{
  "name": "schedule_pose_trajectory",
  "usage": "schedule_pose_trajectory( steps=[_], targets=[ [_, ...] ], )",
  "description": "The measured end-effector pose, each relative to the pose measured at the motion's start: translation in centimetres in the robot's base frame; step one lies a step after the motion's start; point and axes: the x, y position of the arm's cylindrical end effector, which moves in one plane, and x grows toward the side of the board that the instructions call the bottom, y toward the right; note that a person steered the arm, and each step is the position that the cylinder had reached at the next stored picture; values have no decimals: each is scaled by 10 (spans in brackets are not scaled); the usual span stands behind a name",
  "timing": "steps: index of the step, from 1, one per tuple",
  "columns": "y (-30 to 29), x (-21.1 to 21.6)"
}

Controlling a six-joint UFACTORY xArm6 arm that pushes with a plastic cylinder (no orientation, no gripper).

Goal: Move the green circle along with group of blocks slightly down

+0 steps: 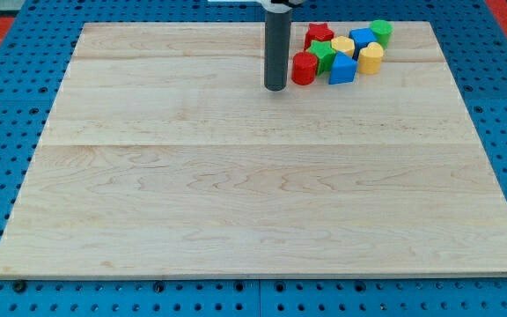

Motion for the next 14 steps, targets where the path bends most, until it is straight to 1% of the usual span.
schedule_pose_trajectory(
  steps=[3,4,5,6,7,8,9,10,13,14],
  targets=[
    [6,0],
    [58,3],
    [116,20],
    [204,-19],
    [237,-94],
    [262,-143],
    [230,-134],
    [183,-131],
    [169,-51],
    [158,-18]
  ],
)
